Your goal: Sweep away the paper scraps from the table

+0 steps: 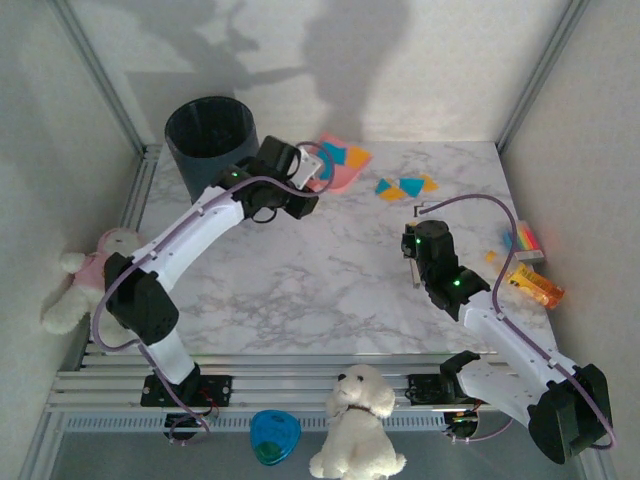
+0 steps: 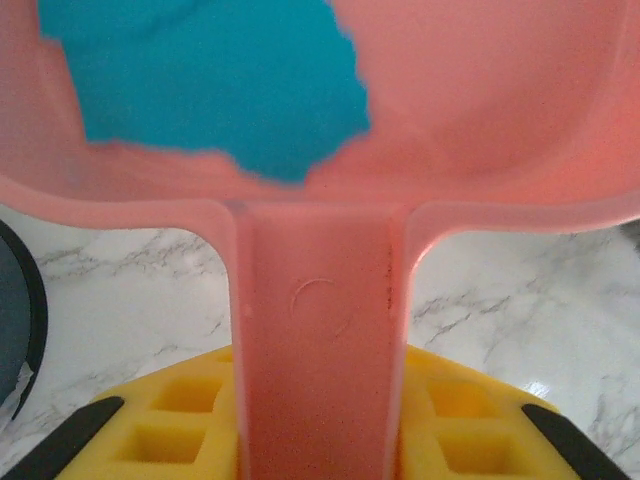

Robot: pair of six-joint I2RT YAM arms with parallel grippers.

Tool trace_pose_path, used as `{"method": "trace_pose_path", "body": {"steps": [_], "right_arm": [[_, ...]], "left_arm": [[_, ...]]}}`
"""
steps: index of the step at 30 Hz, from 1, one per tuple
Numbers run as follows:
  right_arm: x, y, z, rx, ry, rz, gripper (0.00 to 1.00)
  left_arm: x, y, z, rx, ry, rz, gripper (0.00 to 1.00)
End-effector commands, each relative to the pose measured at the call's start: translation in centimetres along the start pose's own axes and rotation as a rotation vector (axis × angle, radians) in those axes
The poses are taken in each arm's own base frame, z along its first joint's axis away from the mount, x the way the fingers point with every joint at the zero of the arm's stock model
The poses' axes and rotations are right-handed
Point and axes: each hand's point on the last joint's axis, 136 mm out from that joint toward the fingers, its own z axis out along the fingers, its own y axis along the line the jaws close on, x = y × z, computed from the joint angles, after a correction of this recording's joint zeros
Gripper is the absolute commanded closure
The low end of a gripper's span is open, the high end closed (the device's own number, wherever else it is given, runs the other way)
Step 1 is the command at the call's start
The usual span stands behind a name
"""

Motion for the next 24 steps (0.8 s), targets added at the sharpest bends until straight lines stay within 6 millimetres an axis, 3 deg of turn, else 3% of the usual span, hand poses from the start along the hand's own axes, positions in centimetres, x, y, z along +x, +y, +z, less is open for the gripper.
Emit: {"method": "trace_pose_path", "body": {"steps": [1,13,24], "right_arm": [[-0.6,-0.3,-0.1,0.015,-0.011,0.011,1.00],[-0.4,-0.2,-0.1,0.014,0.003,0.009,1.00],[-0.1,-0.2,0.0,0.015,0.016,0.006,1.00]], "left_arm": [[-3.4,0.2,-2.9,0.055,-0.133,-0.065,1.00],[-6.1,4.2,-5.9,0.131,-0.264,-0.241,1.00],[-7.1,7.4,-7.6,0.165,-0.341,-0.370,1.00]]}}
